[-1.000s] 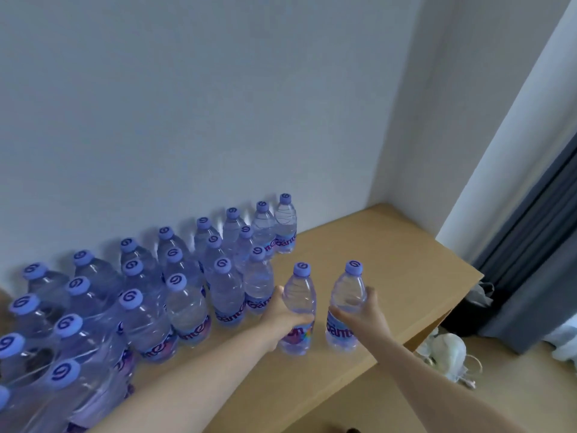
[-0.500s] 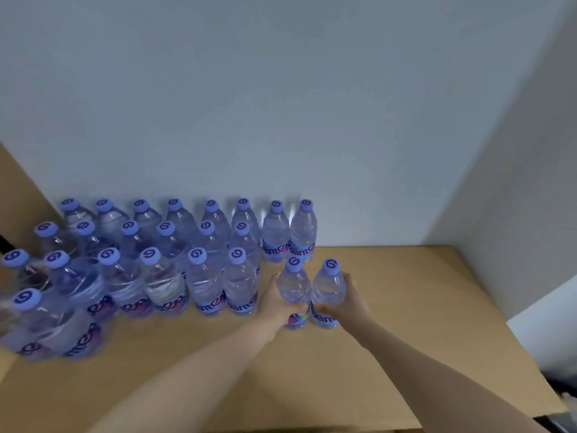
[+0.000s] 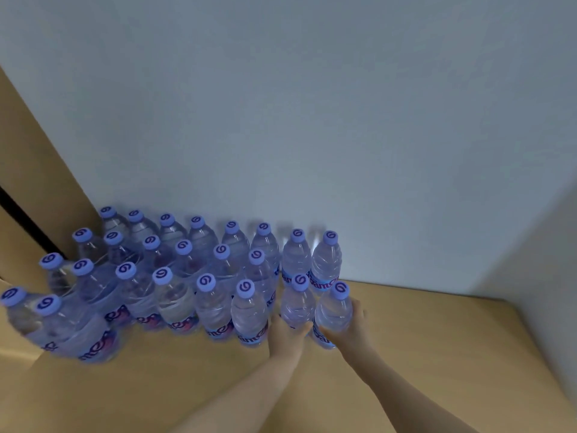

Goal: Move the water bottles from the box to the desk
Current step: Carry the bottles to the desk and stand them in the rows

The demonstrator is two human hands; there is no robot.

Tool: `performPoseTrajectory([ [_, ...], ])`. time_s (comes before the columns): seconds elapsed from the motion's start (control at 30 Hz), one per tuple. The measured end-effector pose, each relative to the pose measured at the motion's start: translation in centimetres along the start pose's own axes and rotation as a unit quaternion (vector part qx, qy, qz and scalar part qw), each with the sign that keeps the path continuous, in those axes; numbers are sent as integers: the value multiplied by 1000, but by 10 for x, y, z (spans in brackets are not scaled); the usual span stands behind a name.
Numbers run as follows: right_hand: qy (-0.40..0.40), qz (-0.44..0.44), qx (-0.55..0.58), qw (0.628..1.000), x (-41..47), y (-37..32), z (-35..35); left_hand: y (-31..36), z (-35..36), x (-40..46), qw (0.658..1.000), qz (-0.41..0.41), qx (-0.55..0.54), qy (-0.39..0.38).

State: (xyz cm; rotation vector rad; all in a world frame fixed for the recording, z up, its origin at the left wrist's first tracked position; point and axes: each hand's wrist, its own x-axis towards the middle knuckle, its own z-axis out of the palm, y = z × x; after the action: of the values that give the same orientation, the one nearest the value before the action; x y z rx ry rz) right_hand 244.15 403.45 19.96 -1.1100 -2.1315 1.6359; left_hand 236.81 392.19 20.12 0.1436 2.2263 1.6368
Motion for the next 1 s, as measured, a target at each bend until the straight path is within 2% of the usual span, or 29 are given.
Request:
performPoseTrajectory([
  [0.1,1,-10,16,1000,5,-1,1,-4,8,5,999,-46,-20,19],
  [0.33,11,-4,29,1000,18,-7,9,-3,11,23,997,-80,-12,6],
  [0.8,42,-2,50,998,36,-9,23,-1,12,37,996,-85,-8,-16],
  [1.0,19,25,43,999,38,-11,22,2,4,37,997,-65,6,-27],
])
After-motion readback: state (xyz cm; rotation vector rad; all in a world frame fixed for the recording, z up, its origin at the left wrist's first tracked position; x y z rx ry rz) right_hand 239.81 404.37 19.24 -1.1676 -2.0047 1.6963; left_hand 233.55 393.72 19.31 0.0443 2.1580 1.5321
